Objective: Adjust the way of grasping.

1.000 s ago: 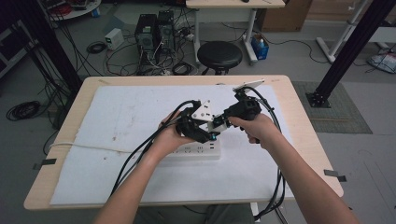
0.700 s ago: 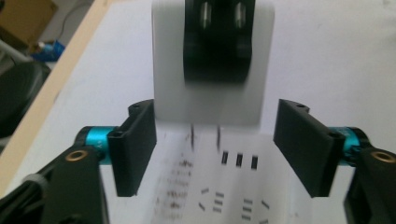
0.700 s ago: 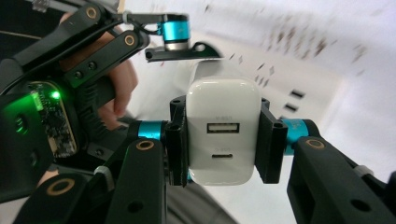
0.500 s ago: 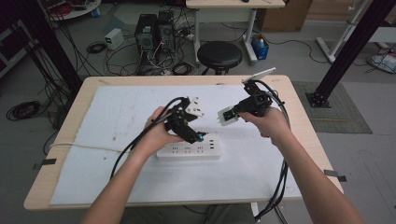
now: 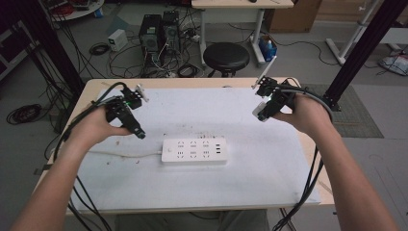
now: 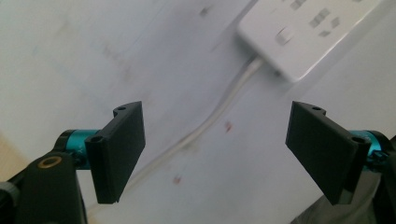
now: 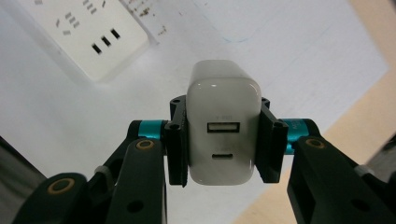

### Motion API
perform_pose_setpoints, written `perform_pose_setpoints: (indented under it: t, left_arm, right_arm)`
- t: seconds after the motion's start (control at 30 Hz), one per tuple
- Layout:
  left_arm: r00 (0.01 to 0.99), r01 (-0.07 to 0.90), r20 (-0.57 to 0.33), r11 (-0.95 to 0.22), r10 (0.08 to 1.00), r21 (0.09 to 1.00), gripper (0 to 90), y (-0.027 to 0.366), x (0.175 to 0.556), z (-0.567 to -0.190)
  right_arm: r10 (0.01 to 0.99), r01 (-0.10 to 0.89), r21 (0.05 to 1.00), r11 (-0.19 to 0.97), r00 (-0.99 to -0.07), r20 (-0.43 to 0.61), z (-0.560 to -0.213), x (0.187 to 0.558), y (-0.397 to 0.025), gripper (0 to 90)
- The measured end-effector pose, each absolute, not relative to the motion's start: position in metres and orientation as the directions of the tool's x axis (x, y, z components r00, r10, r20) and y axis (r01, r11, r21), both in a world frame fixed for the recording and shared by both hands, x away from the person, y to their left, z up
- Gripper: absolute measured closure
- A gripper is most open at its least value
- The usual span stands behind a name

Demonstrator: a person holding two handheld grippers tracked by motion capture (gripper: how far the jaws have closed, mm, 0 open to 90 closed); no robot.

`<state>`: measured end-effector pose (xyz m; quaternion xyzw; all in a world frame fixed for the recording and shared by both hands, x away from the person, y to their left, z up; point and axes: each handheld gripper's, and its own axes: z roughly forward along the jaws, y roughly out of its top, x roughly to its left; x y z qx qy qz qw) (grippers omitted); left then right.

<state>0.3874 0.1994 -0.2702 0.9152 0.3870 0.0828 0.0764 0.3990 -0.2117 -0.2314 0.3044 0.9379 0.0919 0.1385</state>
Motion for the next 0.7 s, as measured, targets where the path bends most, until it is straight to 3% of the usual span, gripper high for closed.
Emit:
perform_pose_setpoints:
  t: [0.27, 0.7]
  left_arm:
    - [0.637, 0.723, 0.101, -0.638, 0.764, 0.265, 19.8, 0.228, 0.382, -0.262]
    - [0.634, 0.715, 0.141, -0.646, 0.76, 0.266, 19.8, 0.23, 0.371, -0.25]
  right_arm:
    - [0.515, 0.473, 0.208, 0.856, -0.812, -0.274, -0.231, 0.384, -0.21, 61.7]
    - [0.475, 0.442, 0.18, 0.879, -0.846, -0.243, -0.23, 0.38, -0.201, 61.7]
